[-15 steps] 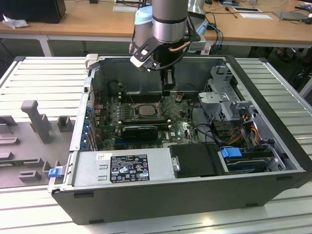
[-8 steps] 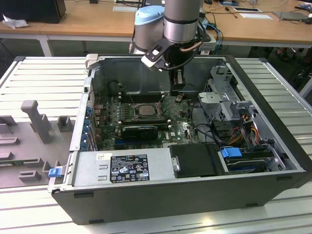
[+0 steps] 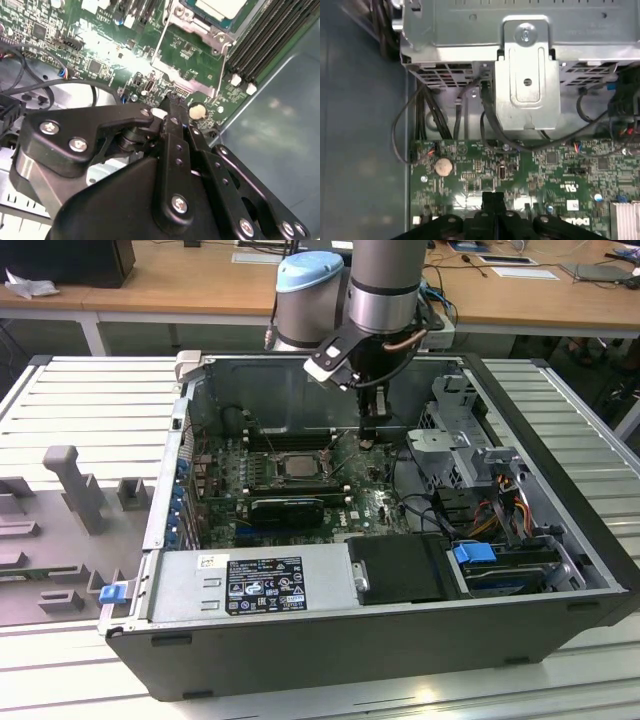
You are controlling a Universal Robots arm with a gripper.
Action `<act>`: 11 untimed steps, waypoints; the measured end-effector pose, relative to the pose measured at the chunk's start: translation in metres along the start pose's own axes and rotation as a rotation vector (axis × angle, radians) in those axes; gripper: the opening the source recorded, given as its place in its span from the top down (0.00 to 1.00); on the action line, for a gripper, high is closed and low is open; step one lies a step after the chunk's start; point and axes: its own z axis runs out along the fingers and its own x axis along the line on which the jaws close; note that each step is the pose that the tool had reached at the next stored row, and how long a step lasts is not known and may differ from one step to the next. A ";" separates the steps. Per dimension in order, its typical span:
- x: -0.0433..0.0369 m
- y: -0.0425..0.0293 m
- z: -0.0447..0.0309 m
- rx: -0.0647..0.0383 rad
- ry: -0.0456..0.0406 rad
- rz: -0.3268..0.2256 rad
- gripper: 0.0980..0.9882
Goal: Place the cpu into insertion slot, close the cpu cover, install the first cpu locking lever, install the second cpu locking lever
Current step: 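Close the cpu cover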
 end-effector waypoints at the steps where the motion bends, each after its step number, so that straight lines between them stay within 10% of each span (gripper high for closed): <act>1: 0.0000 0.0002 0.0019 0.000 0.0000 0.000 0.99; 11: -0.0004 -0.0127 0.0100 0.009 0.0012 0.000 0.99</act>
